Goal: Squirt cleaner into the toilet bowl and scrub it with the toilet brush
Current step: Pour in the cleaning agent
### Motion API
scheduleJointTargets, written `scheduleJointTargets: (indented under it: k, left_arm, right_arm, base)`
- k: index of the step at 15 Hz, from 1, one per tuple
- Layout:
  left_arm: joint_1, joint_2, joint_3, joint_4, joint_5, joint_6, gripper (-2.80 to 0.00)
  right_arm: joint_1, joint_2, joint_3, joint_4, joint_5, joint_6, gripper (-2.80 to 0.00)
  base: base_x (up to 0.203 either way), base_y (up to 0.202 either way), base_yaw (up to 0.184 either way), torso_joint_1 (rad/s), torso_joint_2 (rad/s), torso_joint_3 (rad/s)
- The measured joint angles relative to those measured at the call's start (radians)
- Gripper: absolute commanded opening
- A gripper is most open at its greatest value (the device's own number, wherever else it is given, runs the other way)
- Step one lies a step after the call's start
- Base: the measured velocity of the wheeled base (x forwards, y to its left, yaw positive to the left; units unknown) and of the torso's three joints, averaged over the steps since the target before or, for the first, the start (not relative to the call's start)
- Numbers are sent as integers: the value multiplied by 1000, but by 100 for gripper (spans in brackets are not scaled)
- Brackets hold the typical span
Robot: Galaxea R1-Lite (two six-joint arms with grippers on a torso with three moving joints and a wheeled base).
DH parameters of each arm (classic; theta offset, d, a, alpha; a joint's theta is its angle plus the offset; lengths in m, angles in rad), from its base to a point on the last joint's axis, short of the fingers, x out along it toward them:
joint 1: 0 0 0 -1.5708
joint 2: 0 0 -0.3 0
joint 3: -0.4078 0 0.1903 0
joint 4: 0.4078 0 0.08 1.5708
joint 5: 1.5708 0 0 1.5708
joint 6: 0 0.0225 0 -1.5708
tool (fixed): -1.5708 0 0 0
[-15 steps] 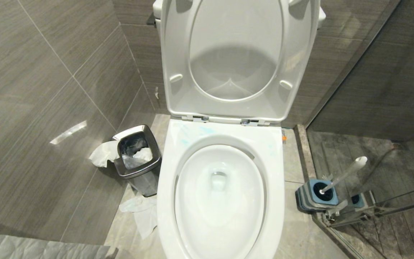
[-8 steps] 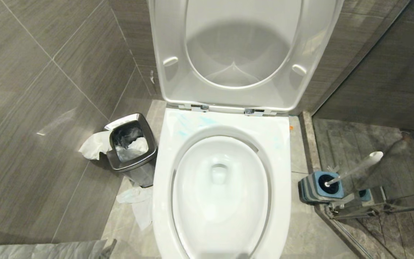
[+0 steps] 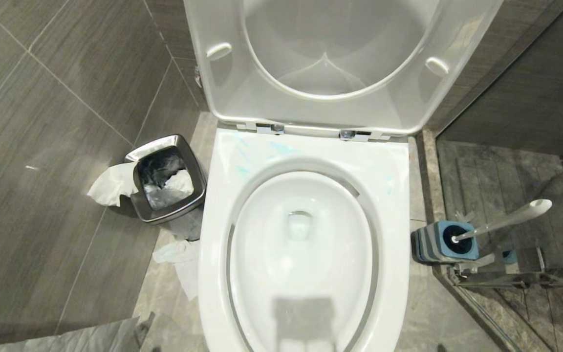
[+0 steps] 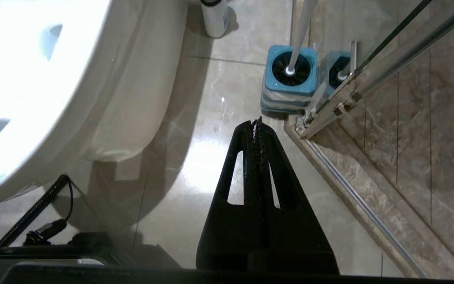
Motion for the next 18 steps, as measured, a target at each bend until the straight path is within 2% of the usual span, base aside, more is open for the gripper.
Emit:
scheduleJointTargets:
  k: [18]
  left_arm:
    - [0,0,0,-1,0,-1,-280]
  right_arm:
    - [0,0,0,0,0,1,-280]
  base:
    - [0,0,0,2,4,-195]
